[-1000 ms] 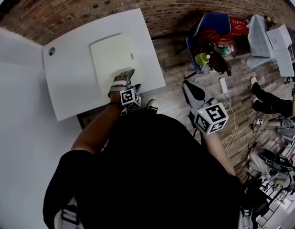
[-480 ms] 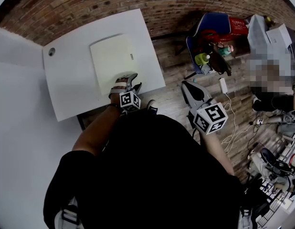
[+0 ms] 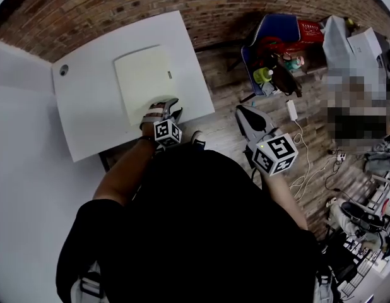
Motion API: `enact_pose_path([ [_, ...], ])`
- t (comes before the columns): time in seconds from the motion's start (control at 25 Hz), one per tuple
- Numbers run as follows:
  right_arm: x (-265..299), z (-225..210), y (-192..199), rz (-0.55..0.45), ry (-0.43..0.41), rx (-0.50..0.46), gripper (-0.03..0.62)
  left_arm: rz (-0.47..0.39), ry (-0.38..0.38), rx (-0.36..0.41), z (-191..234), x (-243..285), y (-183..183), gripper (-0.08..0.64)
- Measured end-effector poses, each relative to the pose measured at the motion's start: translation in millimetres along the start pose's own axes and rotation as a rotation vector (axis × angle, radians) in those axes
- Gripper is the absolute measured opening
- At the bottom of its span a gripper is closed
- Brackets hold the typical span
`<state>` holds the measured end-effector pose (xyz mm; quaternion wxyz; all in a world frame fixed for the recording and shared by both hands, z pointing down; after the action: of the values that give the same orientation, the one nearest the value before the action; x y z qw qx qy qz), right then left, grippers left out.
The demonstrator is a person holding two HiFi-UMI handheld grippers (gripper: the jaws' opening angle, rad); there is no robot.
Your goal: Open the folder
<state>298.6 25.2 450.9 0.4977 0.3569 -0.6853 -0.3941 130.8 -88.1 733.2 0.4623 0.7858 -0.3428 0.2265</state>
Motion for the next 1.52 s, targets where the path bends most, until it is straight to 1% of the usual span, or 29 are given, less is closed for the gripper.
enact_pose_path([
  [0.2,0.3,-0.2,2.3,-0.003,-0.001,0.005,0.003,-0.016,0.017,-0.005,-4.8,4.0,4.3,0.155],
  [0.4,-1.5,1.6,3.2,-0.003,-0.002,0.009,0.003,-0.022,0.009,0.001,-5.8,1.5,1.6,0.088],
  [0.52,-2.1,2.9,2.0,-0.001,-0.005,0.008,0.003,-0.018,0.000,0.008,-5.3,-1.3,-0.2,0.067],
  [0.84,-4.1,1.2,6.1,0.012,-0.011,0.008,0.003,-0.017,-0.011,-0.026,2.2,-10.5,-6.4,0.043],
  [1.16,-0.2,4.8,8.7,0.013,-0.039,0.001,0.003,-0.053,-0.012,-0.079,10.9,-19.5,-11.3,0.028],
  [1.28,3.7,8.5,10.9,0.016,-0.056,0.001,0.003,-0.071,-0.032,-0.103,18.6,-27.9,-14.5,0.025],
  [1.52,11.6,17.1,7.9,0.013,-0.099,-0.008,0.003,-0.106,-0.112,-0.138,34.3,-51.7,-22.3,0.020],
])
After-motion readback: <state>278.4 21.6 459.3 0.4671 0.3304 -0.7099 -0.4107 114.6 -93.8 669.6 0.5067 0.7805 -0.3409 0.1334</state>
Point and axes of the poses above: the fingertips, and each gripper's own axes: x forward along the fingers, z to its left, y out of its underside, the point moved 6 cm from there along -x, backward along the fingers, and after that the axes turned 1 degree about -z, right-handed, at the moved point
